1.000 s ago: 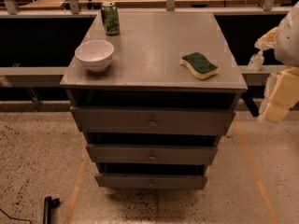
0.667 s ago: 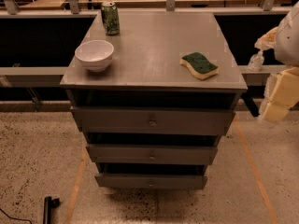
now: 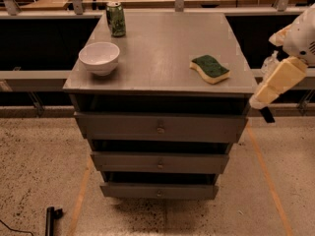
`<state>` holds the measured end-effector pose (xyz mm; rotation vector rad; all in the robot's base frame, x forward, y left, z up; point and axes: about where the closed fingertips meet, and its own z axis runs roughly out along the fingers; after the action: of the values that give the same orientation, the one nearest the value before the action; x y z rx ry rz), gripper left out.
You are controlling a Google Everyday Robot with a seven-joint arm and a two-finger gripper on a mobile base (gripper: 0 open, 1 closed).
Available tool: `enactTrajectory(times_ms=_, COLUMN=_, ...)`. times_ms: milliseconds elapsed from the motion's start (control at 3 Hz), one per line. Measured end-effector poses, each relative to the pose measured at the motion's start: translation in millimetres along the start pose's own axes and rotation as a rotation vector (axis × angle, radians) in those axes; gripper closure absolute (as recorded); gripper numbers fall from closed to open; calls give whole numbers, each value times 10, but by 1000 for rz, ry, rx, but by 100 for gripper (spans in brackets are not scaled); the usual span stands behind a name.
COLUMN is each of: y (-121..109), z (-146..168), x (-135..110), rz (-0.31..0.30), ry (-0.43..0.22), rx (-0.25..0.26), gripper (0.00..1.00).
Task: Place sponge into white bowl
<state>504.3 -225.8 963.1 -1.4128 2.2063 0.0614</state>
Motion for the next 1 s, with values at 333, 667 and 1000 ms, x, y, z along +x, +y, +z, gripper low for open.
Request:
enactTrajectory(times_ms=333, y=-397, z=389, x=-71, rz=169, ry=-159, rx=26, gripper=0)
enactTrajectory(times_ms=667, y=-597, z=810, x=-85, rz=256, ry=-283, rx=48, gripper=0)
enactTrajectory(times_ms=1000, y=-755, z=1164, x=-110, rz=285, ry=-354, rx=107, gripper=0)
